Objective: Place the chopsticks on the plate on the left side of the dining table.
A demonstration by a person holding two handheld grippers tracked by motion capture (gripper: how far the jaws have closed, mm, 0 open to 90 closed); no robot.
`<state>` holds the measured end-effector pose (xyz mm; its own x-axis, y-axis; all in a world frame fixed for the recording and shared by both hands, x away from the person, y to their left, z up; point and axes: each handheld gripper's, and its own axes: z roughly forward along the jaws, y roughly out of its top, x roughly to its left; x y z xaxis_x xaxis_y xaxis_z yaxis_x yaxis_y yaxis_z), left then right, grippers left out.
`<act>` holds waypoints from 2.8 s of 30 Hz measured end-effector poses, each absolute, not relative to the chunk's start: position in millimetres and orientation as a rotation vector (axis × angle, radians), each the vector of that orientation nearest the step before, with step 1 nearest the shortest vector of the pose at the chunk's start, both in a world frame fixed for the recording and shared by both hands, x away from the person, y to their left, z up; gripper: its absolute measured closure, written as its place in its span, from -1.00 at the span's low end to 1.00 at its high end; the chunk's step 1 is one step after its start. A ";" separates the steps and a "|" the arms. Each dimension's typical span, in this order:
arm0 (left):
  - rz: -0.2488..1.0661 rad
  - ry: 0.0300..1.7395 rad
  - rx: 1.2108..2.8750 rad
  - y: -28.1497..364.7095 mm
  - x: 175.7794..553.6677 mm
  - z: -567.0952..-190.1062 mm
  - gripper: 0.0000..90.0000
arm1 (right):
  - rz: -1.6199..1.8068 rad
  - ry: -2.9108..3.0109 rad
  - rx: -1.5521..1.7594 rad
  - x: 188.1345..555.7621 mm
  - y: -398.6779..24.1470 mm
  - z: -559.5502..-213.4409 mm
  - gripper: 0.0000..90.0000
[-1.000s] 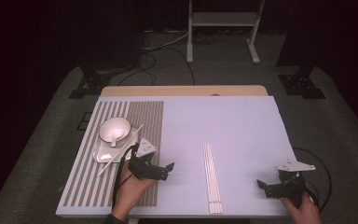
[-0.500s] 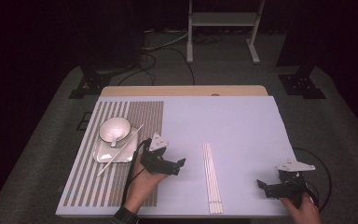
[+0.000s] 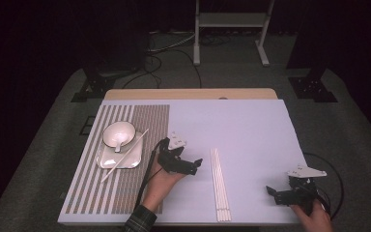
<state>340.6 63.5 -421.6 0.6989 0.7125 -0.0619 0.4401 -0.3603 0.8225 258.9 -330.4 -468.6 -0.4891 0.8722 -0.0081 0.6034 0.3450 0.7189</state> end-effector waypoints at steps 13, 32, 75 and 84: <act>0.362 0.900 2.039 35.7 357.2 -435.8 -1.00 | 0.936 2.222 1.297 258.9 -330.3 -468.6 -1.00; 0.370 0.946 2.142 5.6 367.3 -461.5 -1.00 | 0.937 2.222 1.296 258.8 -330.4 -468.6 -1.00; 0.300 0.893 2.150 16.9 319.0 -445.9 -1.00 | 0.937 2.222 1.296 258.8 -330.3 -468.6 -1.00; 0.286 0.867 2.159 22.4 295.6 -451.3 -1.00 | 0.937 2.221 1.295 258.8 -330.3 -468.6 -1.00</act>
